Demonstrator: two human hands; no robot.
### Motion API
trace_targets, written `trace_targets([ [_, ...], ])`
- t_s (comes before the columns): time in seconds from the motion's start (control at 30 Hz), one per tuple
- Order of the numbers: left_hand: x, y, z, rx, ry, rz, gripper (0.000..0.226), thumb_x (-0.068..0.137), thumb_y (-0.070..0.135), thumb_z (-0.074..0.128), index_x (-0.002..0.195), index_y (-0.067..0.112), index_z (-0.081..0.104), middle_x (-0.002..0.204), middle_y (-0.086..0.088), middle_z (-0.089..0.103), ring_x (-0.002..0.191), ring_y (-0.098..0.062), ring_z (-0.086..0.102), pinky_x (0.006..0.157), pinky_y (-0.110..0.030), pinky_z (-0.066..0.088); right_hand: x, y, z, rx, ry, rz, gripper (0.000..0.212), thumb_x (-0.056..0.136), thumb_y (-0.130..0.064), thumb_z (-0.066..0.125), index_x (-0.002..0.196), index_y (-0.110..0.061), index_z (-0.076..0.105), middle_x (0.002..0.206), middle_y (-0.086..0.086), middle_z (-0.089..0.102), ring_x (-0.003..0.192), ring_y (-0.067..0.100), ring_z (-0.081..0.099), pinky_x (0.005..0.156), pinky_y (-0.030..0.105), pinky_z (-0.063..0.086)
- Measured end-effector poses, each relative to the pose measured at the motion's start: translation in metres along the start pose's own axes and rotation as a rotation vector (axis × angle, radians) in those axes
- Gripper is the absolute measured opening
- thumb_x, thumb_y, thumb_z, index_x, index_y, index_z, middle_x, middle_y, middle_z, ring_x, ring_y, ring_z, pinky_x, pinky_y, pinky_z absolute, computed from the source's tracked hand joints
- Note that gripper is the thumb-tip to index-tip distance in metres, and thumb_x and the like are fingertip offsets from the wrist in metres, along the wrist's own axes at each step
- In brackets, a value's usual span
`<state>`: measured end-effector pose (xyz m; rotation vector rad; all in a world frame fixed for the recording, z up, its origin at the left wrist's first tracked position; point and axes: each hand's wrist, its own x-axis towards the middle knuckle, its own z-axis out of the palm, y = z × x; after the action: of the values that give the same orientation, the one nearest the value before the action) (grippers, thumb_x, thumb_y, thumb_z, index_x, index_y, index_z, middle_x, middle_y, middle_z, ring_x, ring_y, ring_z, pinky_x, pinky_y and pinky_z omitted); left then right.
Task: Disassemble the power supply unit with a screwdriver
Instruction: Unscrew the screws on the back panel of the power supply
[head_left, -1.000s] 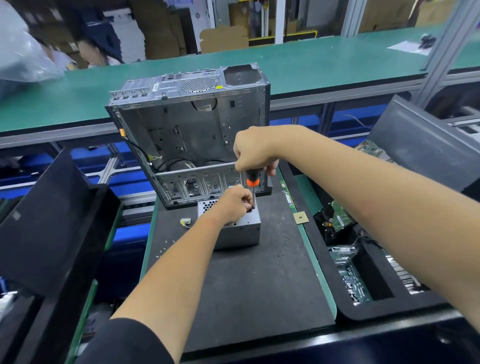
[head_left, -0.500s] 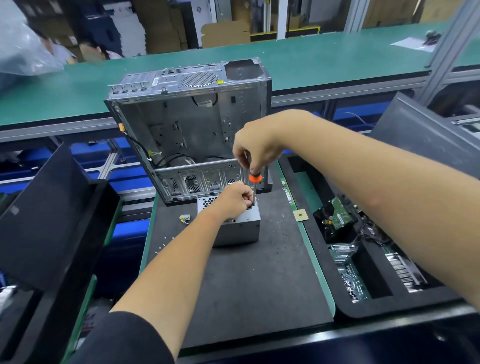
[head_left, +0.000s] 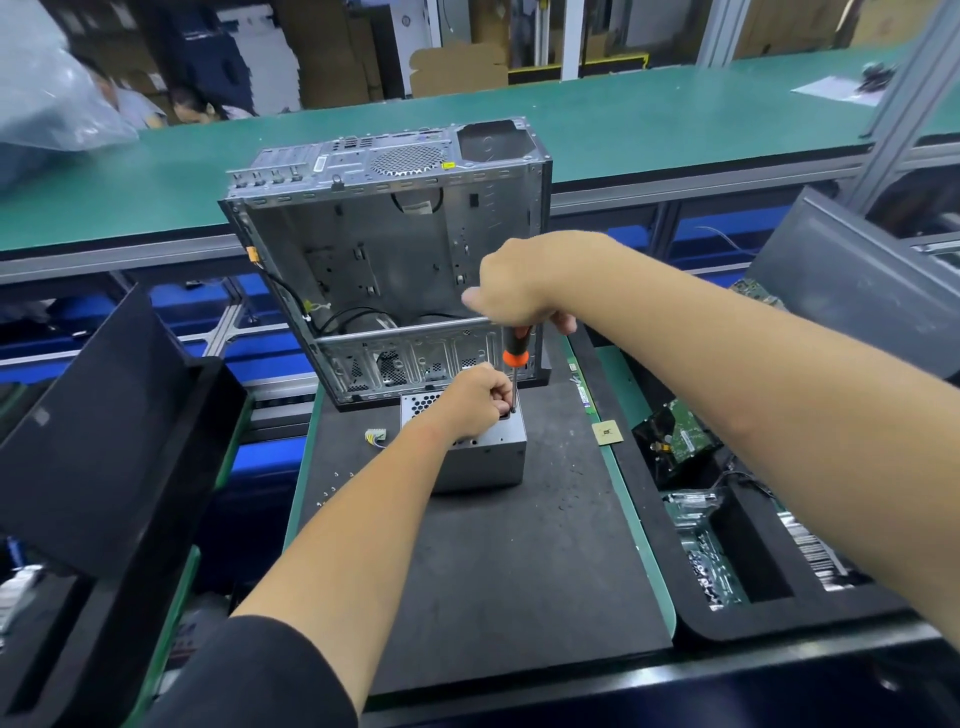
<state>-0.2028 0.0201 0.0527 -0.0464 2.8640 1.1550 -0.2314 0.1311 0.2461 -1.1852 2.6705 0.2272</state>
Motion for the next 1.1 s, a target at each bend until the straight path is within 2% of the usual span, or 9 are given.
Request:
trace_targets([
  [0.17,0.0,0.0,-0.001,-0.008,-0.013,-0.009,0.025,0.084,-0.012,0.053,0.071,0.009,0.054,0.089,-0.007,0.052,0.079,-0.02,0.051,0.075,-0.03,0.046,0.003,-0.004,-0.005,-0.032,-0.082,-0.037,0.028,0.093,-0.024,0.049,0.078,-0.006,0.064,0.054,0.008,0.066,0.048,0.02,0.06,0.052,0.023,0.044],
  [0.33,-0.001,0.002,0.0,-0.014,-0.006,-0.023,0.018,0.085,-0.012,0.049,0.08,0.001,0.06,0.086,-0.002,0.049,0.081,-0.02,0.05,0.074,-0.03,0.046,0.002,0.004,-0.012,0.071,-0.088,-0.123,0.016,0.085,-0.022,0.07,0.093,-0.009,0.072,0.071,0.0,0.072,0.066,0.013,0.069,0.057,0.024,0.045],
  [0.47,-0.001,0.003,-0.001,-0.039,-0.021,-0.038,0.016,0.085,-0.015,0.046,0.087,-0.01,0.061,0.092,-0.013,0.052,0.082,-0.024,0.05,0.07,-0.026,0.043,0.001,0.008,-0.011,0.219,-0.073,-0.164,0.015,0.078,-0.012,0.077,0.092,-0.016,0.074,0.083,0.0,0.072,0.062,0.01,0.069,0.051,0.016,0.048],
  [0.67,-0.004,0.006,-0.001,-0.018,-0.008,-0.025,0.02,0.086,-0.012,0.049,0.076,0.003,0.058,0.082,0.002,0.045,0.078,-0.018,0.047,0.069,-0.023,0.04,0.003,0.009,-0.006,0.289,-0.115,-0.079,0.009,0.083,-0.008,0.069,0.091,-0.011,0.069,0.086,0.011,0.07,0.056,0.021,0.067,0.053,0.027,0.058],
  [0.73,-0.003,0.006,-0.001,-0.006,-0.011,-0.012,0.024,0.085,-0.012,0.049,0.073,0.007,0.056,0.08,0.004,0.043,0.077,-0.017,0.046,0.066,-0.018,0.038,0.002,0.009,-0.005,0.269,-0.102,-0.016,0.032,0.089,-0.038,0.066,0.092,-0.007,0.063,0.08,0.014,0.072,0.055,0.026,0.071,0.053,0.032,0.058],
  [0.8,-0.003,0.006,-0.001,0.008,-0.016,-0.002,0.028,0.085,-0.012,0.049,0.069,0.01,0.053,0.08,0.004,0.043,0.076,-0.017,0.046,0.065,-0.016,0.038,0.002,0.007,-0.005,0.193,-0.081,0.074,0.059,0.095,-0.059,0.043,0.084,-0.003,0.057,0.054,0.012,0.068,0.046,0.026,0.068,0.057,0.031,0.054],
  [0.9,-0.002,0.003,0.0,-0.005,-0.019,-0.008,0.029,0.084,-0.013,0.048,0.068,0.01,0.054,0.084,0.0,0.045,0.077,-0.018,0.047,0.069,-0.022,0.04,0.006,0.004,-0.001,0.103,-0.021,0.077,0.05,0.104,-0.039,0.026,0.079,-0.003,0.051,0.033,0.006,0.054,0.045,0.027,0.061,0.065,0.032,0.052],
  [1.0,-0.002,0.002,0.0,-0.008,-0.015,0.0,0.019,0.084,-0.013,0.048,0.078,-0.001,0.061,0.089,-0.005,0.047,0.077,-0.019,0.048,0.069,-0.023,0.04,0.004,0.004,-0.004,0.11,-0.058,-0.005,0.039,0.098,-0.033,0.039,0.096,0.0,0.06,0.056,0.01,0.066,0.06,0.029,0.063,0.062,0.031,0.047],
  [1.1,0.001,0.0,0.0,0.0,-0.018,-0.018,0.022,0.085,-0.012,0.049,0.074,0.005,0.059,0.085,-0.001,0.047,0.078,-0.019,0.05,0.07,-0.025,0.043,0.0,0.009,-0.008,0.093,-0.089,-0.103,0.029,0.093,-0.029,0.056,0.105,-0.004,0.064,0.083,0.011,0.071,0.08,0.028,0.067,0.062,0.028,0.044],
])
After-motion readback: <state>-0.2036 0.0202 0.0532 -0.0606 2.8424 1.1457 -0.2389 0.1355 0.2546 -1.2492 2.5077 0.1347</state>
